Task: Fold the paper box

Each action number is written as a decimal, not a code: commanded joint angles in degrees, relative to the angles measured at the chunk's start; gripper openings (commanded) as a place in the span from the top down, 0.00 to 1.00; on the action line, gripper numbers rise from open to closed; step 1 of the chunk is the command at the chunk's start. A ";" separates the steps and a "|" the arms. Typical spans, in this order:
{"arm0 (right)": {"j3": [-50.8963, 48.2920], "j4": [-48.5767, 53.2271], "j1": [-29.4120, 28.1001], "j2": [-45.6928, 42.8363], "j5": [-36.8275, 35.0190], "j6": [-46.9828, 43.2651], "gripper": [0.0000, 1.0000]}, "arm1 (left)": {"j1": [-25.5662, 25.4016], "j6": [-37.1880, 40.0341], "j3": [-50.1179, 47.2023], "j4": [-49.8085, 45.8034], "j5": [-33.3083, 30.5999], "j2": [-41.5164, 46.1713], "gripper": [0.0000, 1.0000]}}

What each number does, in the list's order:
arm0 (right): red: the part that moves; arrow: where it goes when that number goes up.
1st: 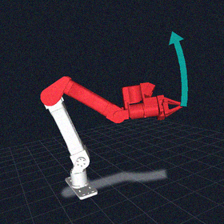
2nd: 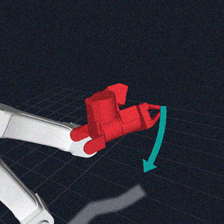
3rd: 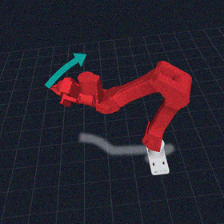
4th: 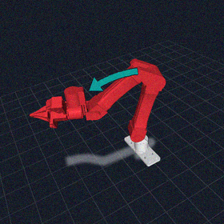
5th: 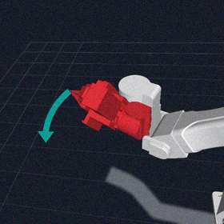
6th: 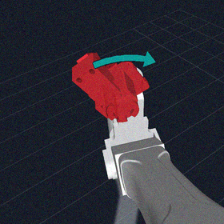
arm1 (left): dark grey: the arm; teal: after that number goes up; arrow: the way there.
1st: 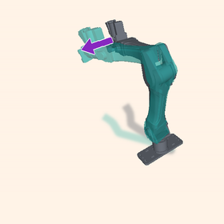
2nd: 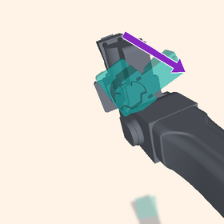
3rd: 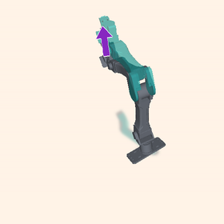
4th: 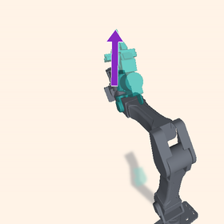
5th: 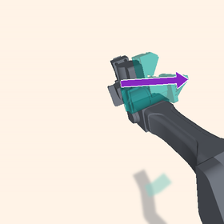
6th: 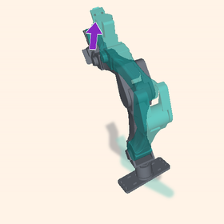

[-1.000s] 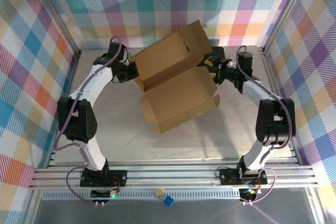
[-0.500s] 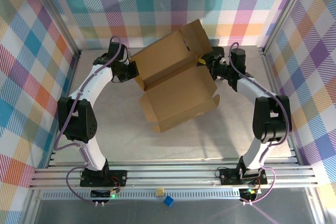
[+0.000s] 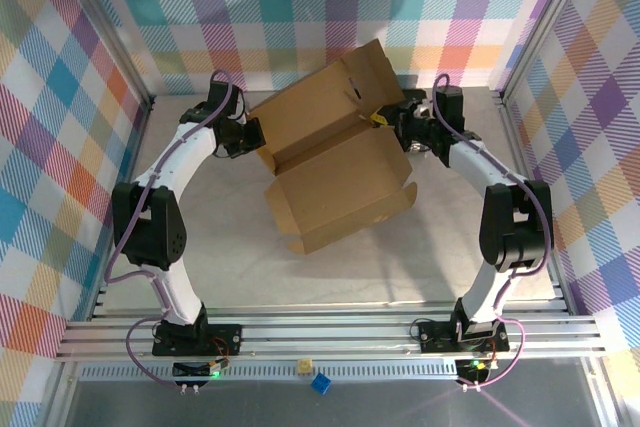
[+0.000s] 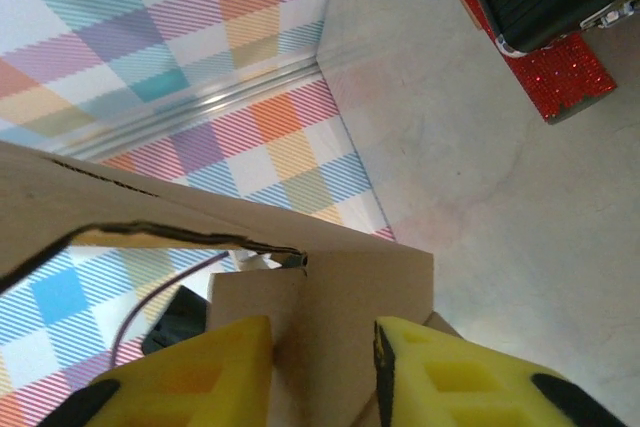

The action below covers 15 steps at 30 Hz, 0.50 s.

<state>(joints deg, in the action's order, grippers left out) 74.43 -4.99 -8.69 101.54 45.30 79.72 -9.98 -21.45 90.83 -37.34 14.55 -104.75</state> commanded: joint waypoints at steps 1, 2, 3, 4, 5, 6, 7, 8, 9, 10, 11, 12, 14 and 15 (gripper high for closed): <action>3.17 8.44 -0.98 0.69 0.14 -6.44 0.74 | 0.49 -0.84 2.43 1.57 2.40 -0.27 1.00; 3.80 9.69 -1.11 0.76 -0.02 -7.39 0.75 | 0.49 -0.86 2.51 1.57 2.42 -0.28 1.00; 4.52 11.53 -1.24 0.85 -0.20 -8.41 0.76 | 0.54 -0.87 2.59 1.57 2.47 -0.32 1.00; 5.25 13.12 -1.41 1.02 -0.37 -9.64 0.77 | 0.55 -0.83 2.64 1.48 2.50 -0.37 1.00; 5.84 14.53 -1.57 1.03 -0.64 -10.49 0.78 | 0.49 -0.87 2.75 1.48 2.50 -0.37 1.00; 6.32 16.11 -1.67 1.12 -1.03 -11.59 0.80 | 0.55 -0.86 2.82 1.48 2.50 -0.37 1.00; 7.25 17.79 -1.80 1.21 -1.41 -12.85 0.83 | 0.55 -0.86 2.78 1.40 2.50 -0.37 1.00; 7.89 19.06 -2.02 1.29 -1.93 -13.98 0.86 | 0.45 -0.79 2.78 1.40 2.50 -0.37 1.00; 8.76 20.95 -2.20 1.39 -2.41 -15.21 0.89 | 0.51 -0.78 2.86 1.31 2.50 -0.45 1.00; 9.48 22.49 -2.35 1.48 -2.82 -16.29 0.91 | 0.53 -0.64 2.91 1.15 2.43 -0.45 1.00; 9.92 23.63 -2.45 1.56 -3.13 -17.06 0.91 | 0.48 -0.56 3.02 1.11 2.40 -0.46 1.00; 10.37 24.57 -2.51 1.52 -3.51 -17.55 0.92 | 0.49 -0.46 3.04 0.98 2.44 -0.46 1.00; 10.53 25.59 -2.56 1.23 -4.21 -18.36 0.96 | 0.50 -0.43 3.12 0.80 2.29 -0.37 1.00; 10.60 26.05 -2.59 1.13 -4.42 -18.69 0.96 | 0.50 -0.27 3.21 0.70 2.26 -0.37 1.00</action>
<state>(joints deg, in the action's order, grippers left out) 83.72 15.49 -10.11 102.30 41.30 64.90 -9.91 -21.39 91.11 -37.41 14.31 -104.84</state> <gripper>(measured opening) 0.050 0.065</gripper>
